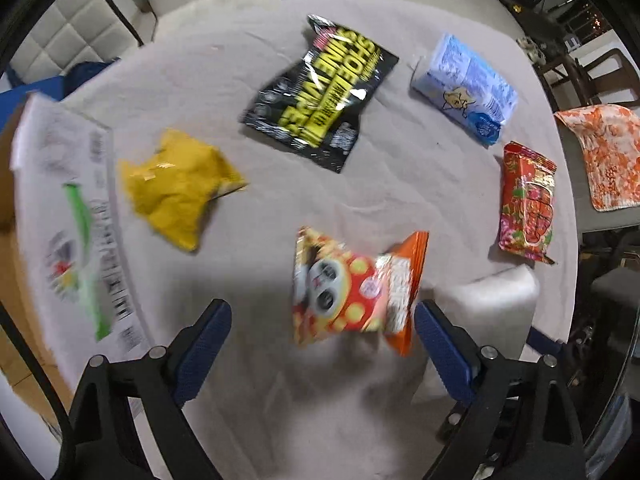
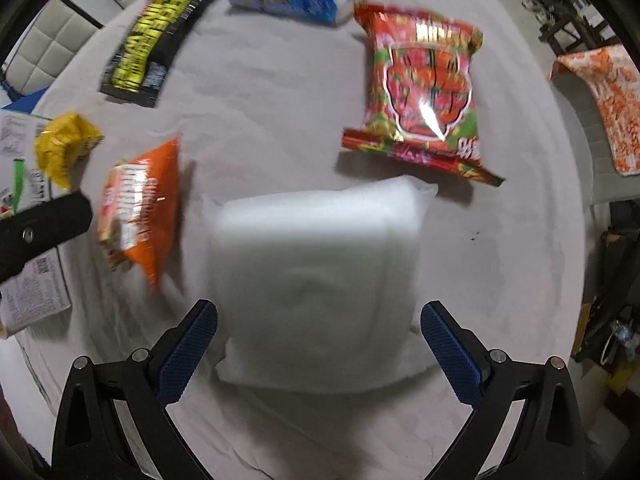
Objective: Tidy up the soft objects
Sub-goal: 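Grasp the white pouch with the right tool while the left grasps the orange panda bag, then carry both held bags over the cardboard box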
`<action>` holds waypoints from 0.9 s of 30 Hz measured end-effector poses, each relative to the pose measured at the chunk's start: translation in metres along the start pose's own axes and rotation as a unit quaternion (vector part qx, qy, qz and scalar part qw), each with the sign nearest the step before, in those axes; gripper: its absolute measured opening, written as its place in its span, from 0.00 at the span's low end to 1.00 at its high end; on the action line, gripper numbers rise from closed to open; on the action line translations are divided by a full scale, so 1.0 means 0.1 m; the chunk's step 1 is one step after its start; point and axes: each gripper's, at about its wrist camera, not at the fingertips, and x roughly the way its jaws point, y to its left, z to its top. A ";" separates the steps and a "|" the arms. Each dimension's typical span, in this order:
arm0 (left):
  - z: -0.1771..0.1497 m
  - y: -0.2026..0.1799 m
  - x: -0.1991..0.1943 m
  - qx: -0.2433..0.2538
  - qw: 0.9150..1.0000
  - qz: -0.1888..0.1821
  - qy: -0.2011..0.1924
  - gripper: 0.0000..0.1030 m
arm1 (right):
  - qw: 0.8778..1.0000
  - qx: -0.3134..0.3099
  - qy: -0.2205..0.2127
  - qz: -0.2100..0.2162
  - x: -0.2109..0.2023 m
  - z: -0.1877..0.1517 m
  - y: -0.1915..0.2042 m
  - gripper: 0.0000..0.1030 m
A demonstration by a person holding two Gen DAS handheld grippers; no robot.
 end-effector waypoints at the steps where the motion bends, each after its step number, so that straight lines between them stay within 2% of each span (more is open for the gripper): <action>1: 0.04 -0.03 0.05 0.001 1.000 0.002 0.006 0.91 | 1.000 0.002 0.005 -0.010 0.06 0.02 -0.04 0.97; 4: 0.14 -0.13 0.24 0.017 0.999 0.009 0.031 0.91 | 1.000 0.007 0.015 0.005 0.13 0.06 -0.16 0.92; 6: 0.19 -0.14 0.37 0.019 0.999 0.015 0.043 0.91 | 1.000 0.006 0.020 -0.002 0.12 0.06 -0.21 0.83; 7: 0.20 -0.14 0.44 0.016 0.999 0.009 0.051 0.91 | 1.000 0.003 0.019 -0.007 0.10 0.07 -0.22 0.83; 9: 0.21 -0.13 0.51 0.011 0.998 0.001 0.057 0.85 | 1.000 -0.001 0.021 -0.010 0.11 0.08 -0.21 0.83; 10: 0.20 -0.13 0.54 0.009 0.998 0.001 0.059 0.77 | 1.000 -0.001 0.026 -0.009 0.14 0.10 -0.21 0.83; 14: 0.14 -0.18 0.64 0.012 0.998 0.001 0.065 0.68 | 0.999 -0.001 0.038 -0.014 0.25 0.15 -0.19 0.83; 15: 0.12 -0.20 0.67 0.014 0.998 0.001 0.065 0.65 | 0.999 -0.002 0.038 -0.018 0.28 0.16 -0.19 0.83; 17: 0.05 -0.24 0.66 0.023 0.998 0.013 0.052 0.52 | 0.999 -0.002 0.036 -0.019 0.32 0.18 -0.18 0.83; 18: 0.02 -0.26 0.66 0.027 0.998 0.016 0.047 0.49 | 0.999 -0.002 0.034 -0.020 0.34 0.18 -0.16 0.82; 22: -0.12 -0.25 0.62 0.017 0.999 0.014 0.041 0.46 | 0.999 -0.008 0.025 -0.025 0.28 0.08 0.00 0.75; 27: -0.34 -0.09 0.57 0.008 0.999 0.029 0.021 0.44 | 0.999 -0.011 0.018 -0.025 0.20 -0.01 0.02 0.69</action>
